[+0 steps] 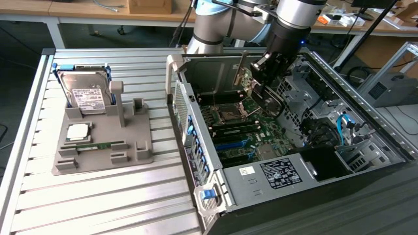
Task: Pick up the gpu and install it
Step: 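Insert the gpu into the slot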
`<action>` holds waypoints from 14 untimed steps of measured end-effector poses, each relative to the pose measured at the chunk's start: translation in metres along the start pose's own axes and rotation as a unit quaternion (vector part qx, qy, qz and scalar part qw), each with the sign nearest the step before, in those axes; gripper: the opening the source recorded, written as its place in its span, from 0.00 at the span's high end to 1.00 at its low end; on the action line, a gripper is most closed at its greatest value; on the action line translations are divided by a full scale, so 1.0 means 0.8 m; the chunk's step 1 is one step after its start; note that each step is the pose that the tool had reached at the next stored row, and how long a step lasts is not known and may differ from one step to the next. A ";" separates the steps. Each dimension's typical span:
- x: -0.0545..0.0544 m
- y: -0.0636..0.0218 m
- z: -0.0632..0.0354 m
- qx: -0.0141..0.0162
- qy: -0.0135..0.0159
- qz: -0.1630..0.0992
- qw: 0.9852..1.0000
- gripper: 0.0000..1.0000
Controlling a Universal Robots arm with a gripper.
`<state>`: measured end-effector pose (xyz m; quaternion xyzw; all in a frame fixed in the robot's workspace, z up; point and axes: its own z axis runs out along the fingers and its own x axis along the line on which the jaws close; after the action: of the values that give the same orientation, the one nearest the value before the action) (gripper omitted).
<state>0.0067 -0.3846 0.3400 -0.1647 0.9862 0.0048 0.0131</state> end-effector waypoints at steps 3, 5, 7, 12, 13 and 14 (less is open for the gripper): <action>0.000 0.000 0.000 0.000 0.000 -0.004 1.000 0.73; 0.000 0.000 0.000 0.000 0.000 -0.008 1.000 0.73; 0.000 0.000 0.000 0.000 0.000 -0.013 1.000 0.73; 0.000 0.000 0.000 -0.001 0.000 -0.023 1.000 0.73; 0.000 0.000 0.000 -0.001 0.000 -0.025 1.000 0.73; 0.000 0.000 0.000 -0.001 0.000 -0.026 1.000 0.73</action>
<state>0.0068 -0.3846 0.3399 -0.1907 0.9815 0.0052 0.0130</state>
